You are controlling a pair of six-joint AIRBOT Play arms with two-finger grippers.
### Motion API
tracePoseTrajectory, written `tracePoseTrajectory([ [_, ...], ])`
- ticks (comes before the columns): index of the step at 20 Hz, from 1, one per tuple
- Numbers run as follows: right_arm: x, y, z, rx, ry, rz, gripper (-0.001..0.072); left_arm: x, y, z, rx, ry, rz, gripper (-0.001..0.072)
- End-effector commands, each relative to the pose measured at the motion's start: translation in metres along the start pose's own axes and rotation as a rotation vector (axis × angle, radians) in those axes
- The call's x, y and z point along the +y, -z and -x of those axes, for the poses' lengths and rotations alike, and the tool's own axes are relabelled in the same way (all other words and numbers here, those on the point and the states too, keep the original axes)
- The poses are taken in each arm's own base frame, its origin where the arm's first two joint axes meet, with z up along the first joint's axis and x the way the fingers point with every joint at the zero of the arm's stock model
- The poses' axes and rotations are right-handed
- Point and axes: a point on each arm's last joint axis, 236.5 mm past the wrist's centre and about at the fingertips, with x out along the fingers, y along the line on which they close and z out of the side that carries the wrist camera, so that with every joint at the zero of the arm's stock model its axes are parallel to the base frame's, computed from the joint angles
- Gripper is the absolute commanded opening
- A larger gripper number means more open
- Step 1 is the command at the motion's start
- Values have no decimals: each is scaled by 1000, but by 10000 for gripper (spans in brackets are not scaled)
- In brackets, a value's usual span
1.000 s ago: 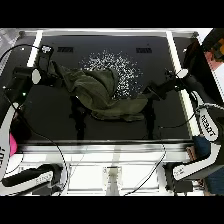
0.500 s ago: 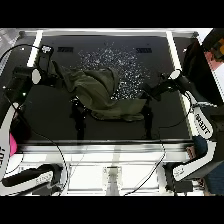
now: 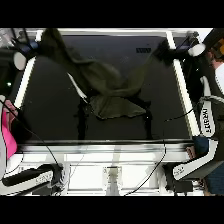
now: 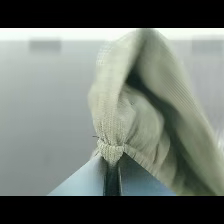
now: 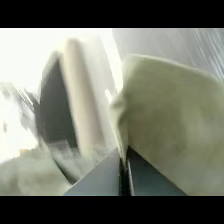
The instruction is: Fold the clothes and pants, and hang the long-sleeved shirts on hangers.
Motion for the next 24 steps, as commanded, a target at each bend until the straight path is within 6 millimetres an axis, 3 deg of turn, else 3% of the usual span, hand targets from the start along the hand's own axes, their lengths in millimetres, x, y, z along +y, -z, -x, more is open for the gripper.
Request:
tracePoseTrajectory([
  [1,72,-69,40,-237,-158,21,11,-4,-92,22,-307,35,63,39],
  [4,81,-95,53,-343,-201,2,12,-1,-111,25,-397,39,61,41],
  [9,82,-129,71,-473,-235,-6,13,30,-95,6,-361,-19,65,44],
  [14,69,-134,71,-472,-212,-17,13,41,-78,-10,-321,-41,68,44],
  [17,54,-143,75,-487,-184,-22,13,59,-46,-22,-203,-74,163,44],
  [20,42,-139,69,-455,-170,-89,13,75,-15,-29,-89,-114,237,43],
  [22,43,-129,68,-413,-156,-83,11,76,-7,-27,-47,-125,229,43],
  [24,45,-127,80,-409,-104,37,9,83,-7,-16,-20,-157,128,41],
])
